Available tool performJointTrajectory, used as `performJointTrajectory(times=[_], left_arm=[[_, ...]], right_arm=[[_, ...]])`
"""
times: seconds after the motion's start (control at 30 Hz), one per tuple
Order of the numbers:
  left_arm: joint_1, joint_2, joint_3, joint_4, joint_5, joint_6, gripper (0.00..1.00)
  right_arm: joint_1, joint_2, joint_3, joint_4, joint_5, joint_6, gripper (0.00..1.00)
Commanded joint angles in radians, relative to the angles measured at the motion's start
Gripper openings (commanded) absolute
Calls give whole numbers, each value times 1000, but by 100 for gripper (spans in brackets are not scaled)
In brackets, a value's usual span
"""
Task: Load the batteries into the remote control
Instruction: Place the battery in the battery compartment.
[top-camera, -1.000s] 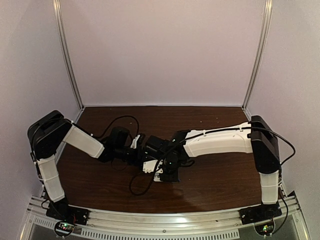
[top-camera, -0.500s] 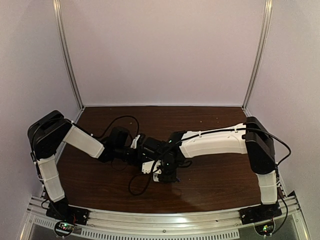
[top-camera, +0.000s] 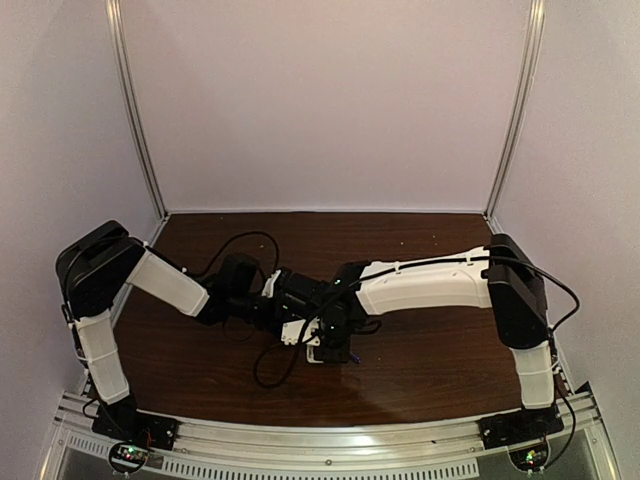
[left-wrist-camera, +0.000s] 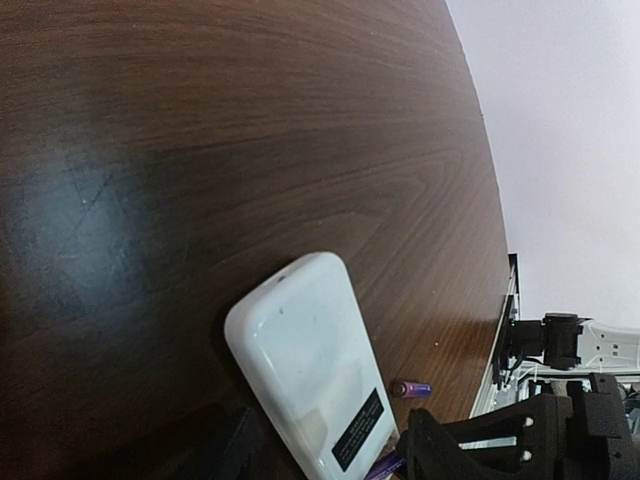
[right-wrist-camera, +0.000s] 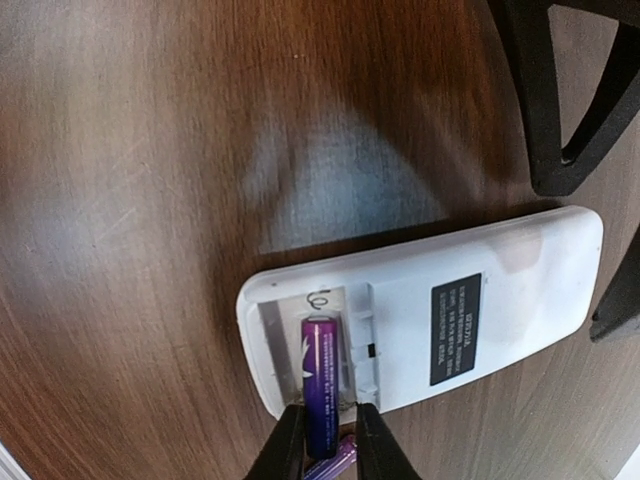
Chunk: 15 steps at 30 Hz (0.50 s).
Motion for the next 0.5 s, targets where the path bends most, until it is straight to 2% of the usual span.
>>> performJointTrajectory(times=[0.0, 0.1, 0.47], left_arm=[[11, 24, -6, 42, 10, 2, 53], [11, 24, -9, 47, 12, 0, 53], [17, 28, -23, 71, 24, -10, 53]], right_arm=[[5, 20, 26, -10, 23, 14, 18], [5, 23, 25, -9, 20, 10, 15], [6, 27, 27, 7, 1, -7, 12]])
